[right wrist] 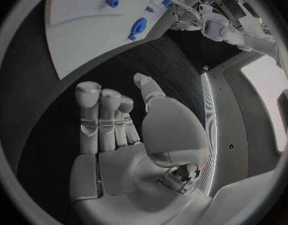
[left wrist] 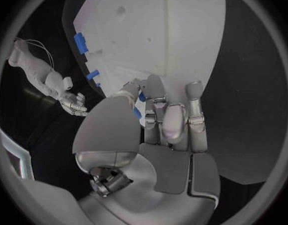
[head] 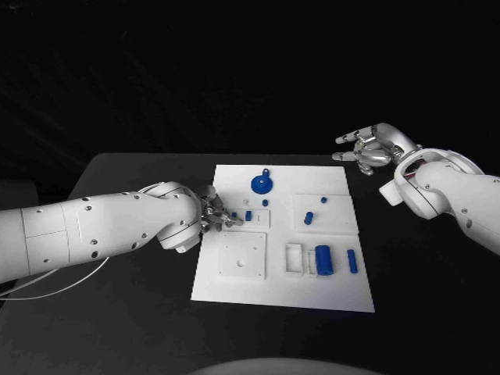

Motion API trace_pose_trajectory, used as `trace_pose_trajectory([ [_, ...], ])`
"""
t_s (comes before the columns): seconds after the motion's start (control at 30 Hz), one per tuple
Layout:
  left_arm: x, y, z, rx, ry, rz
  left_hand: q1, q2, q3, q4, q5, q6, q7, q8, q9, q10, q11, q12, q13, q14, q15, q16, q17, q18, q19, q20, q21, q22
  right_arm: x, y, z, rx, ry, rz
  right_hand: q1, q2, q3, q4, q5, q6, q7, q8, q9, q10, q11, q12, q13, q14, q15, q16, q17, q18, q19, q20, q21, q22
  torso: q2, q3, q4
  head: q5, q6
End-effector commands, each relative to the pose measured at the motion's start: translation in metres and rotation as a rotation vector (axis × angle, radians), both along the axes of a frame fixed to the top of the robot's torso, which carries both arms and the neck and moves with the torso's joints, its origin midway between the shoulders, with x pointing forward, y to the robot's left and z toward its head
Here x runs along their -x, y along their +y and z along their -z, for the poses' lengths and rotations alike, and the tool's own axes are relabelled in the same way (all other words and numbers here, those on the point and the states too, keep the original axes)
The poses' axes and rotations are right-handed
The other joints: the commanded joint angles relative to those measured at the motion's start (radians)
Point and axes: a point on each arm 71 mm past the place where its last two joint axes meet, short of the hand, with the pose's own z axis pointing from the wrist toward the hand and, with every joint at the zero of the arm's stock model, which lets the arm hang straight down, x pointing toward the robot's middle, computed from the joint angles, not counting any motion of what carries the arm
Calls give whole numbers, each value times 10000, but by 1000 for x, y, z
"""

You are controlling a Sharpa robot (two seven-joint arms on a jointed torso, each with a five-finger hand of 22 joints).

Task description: Assemble the parts on the task board

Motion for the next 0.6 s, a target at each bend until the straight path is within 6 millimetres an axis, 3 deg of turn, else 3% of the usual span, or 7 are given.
trace_pose_trajectory([
  [0.03,2,-2,1,27,132,218,65,-57,-53,-31,-21,27,45,-19,-8,517,-10,-68,-11,28,-44,-34,-11,-5,11,-19,-69,160,0,1,0,37,-3,-117,-51,-34,40,7,65,46,21,25,13,-18,-49,-35,-9,16,-47,-56,-6,156,515,-76,-52,-7,-1,-5,3,6,3],
  [0.6,6,2,0,110,196,310,161,-170,-466,-455,-235,-140,103,-31,-206,521,14,-210,-69,-6,-45,-210,-224,-25,3,-51,-206,144,1,1,2,36,17,-117,-51,-34,40,7,65,46,21,25,13,-18,-49,-35,-9,16,-47,-56,-6,156,515,-76,-52,-7,-2,-1,-4,7,16],
])
